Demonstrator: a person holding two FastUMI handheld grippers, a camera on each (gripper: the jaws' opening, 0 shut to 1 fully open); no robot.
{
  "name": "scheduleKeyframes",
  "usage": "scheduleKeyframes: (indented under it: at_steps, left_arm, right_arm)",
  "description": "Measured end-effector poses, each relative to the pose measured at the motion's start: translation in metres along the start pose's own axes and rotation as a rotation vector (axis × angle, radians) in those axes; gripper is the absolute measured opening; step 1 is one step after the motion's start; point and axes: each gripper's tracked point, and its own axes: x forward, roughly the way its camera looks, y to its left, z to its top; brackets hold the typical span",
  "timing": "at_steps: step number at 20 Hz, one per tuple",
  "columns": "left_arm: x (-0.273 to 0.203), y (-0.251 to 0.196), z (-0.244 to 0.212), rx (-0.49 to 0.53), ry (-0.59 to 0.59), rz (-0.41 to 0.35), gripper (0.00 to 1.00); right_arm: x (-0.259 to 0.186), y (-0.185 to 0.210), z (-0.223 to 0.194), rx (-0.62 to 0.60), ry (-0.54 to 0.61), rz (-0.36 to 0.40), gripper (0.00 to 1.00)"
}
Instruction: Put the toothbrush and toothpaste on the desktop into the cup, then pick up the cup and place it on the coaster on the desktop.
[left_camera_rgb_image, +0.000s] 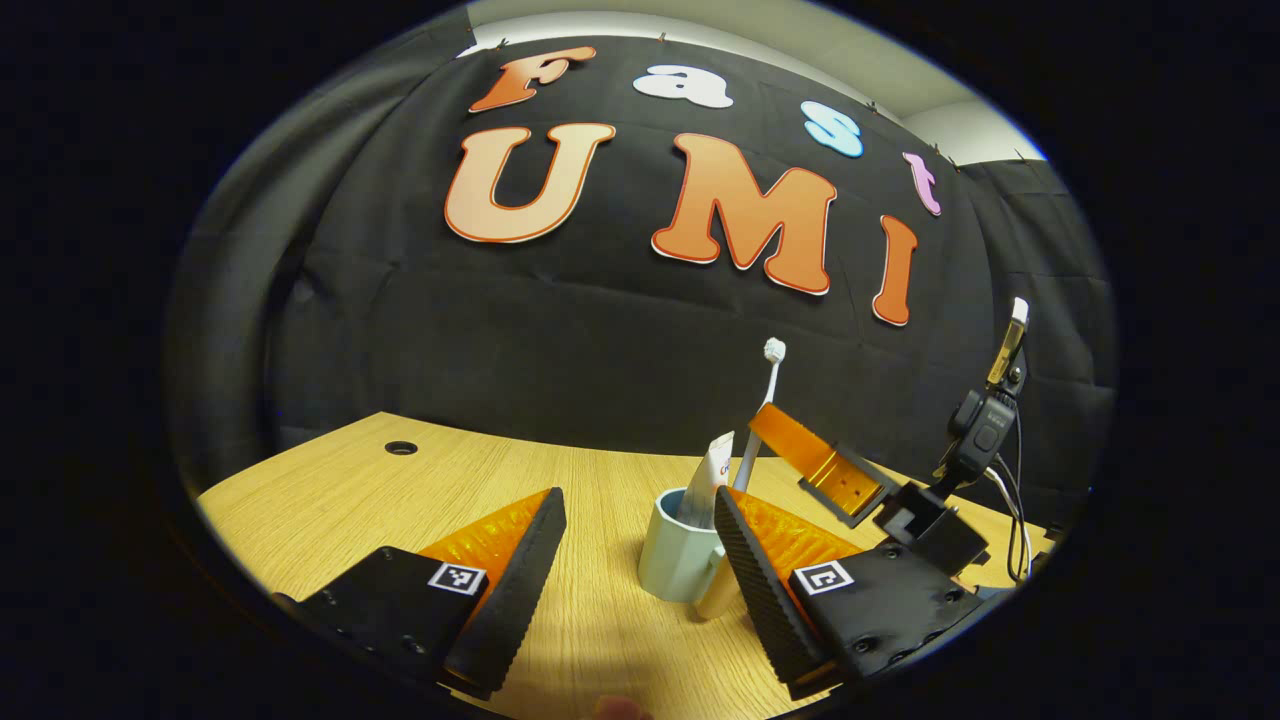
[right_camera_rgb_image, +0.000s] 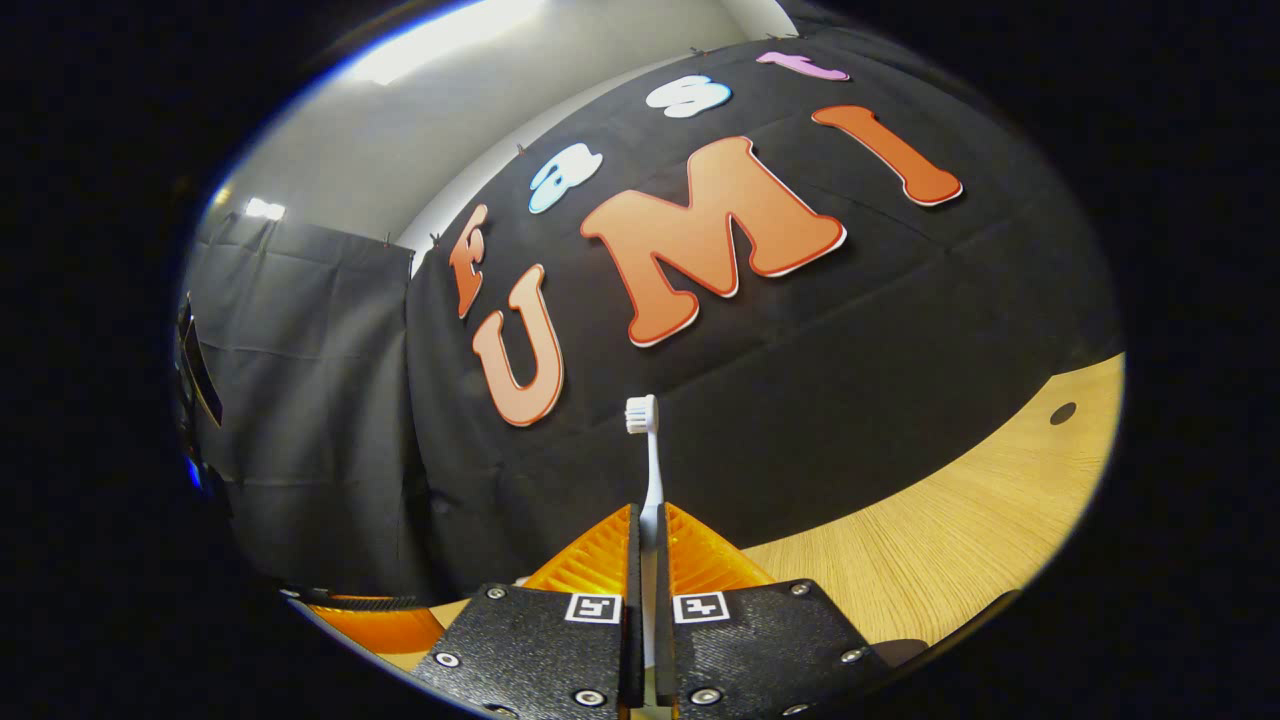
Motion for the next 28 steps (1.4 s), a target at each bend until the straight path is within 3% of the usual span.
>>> scheduleKeyframes:
  at_steps: [7,16,22,25,28]
  left_arm:
    - [0.003,0.004,-0.007,-0.009,0.052,0.050,0.96]
    - [0.004,-0.024,0.027,-0.049,0.135,0.001,0.98]
    - [0.012,-0.039,0.039,-0.066,0.284,-0.023,0.99]
    - [0.017,-0.051,0.042,-0.068,0.378,-0.048,0.99]
    - [0.021,-0.059,0.038,-0.039,0.476,-0.039,1.00]
  right_arm:
    - [-0.011,-0.003,-0.002,-0.039,0.042,-0.009,0.07]
    - [-0.041,-0.003,0.004,-0.033,0.138,0.009,0.10]
    - [-0.073,-0.028,0.025,-0.060,0.220,-0.033,0.31]
    - [-0.090,-0.046,0.049,-0.090,0.215,-0.065,0.53]
    - [-0.111,-0.072,0.075,-0.135,0.193,-0.125,0.69]
